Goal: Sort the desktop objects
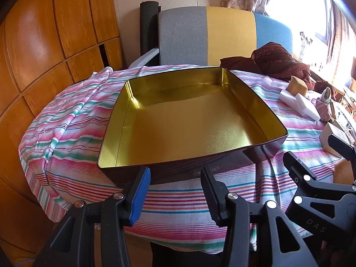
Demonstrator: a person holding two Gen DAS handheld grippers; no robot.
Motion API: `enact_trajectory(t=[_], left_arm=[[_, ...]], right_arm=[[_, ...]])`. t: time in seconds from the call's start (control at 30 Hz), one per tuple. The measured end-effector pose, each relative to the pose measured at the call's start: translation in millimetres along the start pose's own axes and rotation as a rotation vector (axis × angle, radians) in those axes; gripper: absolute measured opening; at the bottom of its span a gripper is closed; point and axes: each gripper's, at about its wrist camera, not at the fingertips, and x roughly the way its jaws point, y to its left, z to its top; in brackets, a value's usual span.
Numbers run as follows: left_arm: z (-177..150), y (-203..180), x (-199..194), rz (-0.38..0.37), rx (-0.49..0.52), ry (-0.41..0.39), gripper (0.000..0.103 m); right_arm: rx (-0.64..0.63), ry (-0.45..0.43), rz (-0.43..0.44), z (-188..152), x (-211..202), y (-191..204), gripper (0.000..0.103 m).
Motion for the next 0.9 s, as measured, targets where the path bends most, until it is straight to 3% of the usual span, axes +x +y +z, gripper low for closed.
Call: enact_trajectory(t=[0.47,0.67,0.9], left_arm=[[1.8,-17.6,-7.2,-0.054,0.033,-0.018,0.048],[5.9,-38.1,-12.9,-0.159,0.062,-0.035,0.048],[8.7,-70.3,-16.1,-0.256,0.114,-0.03,0.048]], right_arm=[[0.021,-0.007,-0.008,-3.4,-3.4,-15.8,0.103],[0.103,-0.042,-0.07,-4.7,-19.6,-56.2,0.103],[0.24,-0.156,-0.101,-10.1,-57.5,-117.0,0.103]])
